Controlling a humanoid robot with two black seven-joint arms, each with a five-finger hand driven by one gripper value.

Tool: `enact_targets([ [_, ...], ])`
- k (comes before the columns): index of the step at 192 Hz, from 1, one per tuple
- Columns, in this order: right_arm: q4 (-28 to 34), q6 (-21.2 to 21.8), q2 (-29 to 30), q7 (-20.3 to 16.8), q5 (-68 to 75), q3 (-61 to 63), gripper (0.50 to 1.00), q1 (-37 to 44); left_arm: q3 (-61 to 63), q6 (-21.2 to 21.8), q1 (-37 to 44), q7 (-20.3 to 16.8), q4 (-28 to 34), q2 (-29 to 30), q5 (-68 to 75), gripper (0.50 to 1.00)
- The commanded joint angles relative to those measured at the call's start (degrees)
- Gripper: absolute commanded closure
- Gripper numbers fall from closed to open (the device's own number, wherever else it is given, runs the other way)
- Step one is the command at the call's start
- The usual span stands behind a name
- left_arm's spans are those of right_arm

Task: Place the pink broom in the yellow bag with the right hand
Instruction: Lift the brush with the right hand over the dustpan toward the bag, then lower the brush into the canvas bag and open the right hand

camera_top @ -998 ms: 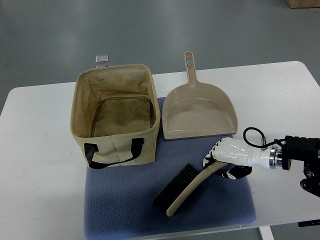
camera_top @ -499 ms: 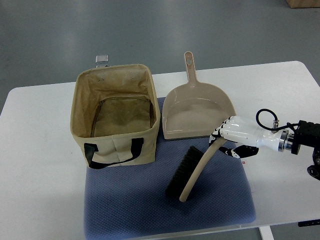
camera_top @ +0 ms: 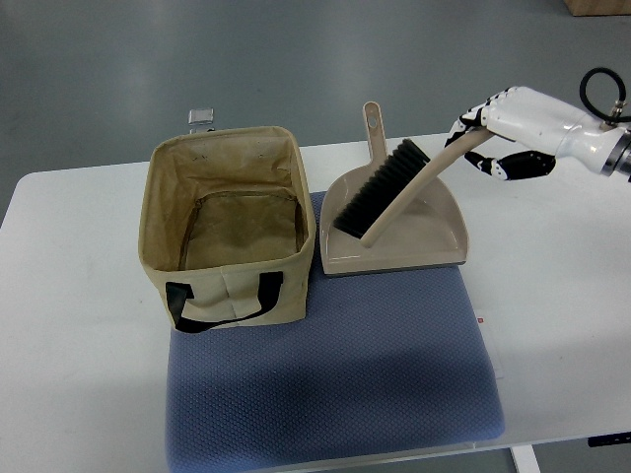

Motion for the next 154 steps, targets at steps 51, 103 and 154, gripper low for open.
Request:
enact_targets([
  [51, -5.7, 3.4, 12.1, -1.7, -0.9, -1.2, 1.0, 13.8, 0.0, 0.0, 0.0, 0.0, 0.0, 0.0, 0.0, 0.5],
  [103, -7.0, 3.9, 25.0, -2.8, -6.5, -3.1, 1.0, 14.8, 0.0, 0.0, 0.0, 0.0, 0.0, 0.0, 0.0, 0.5],
  [154, -8.4, 2.7, 28.0, -4.1, -6.5, -6.2, 0.791, 14.4, 0.0, 0.0, 0.0, 0.0, 0.0, 0.0, 0.0, 0.5],
])
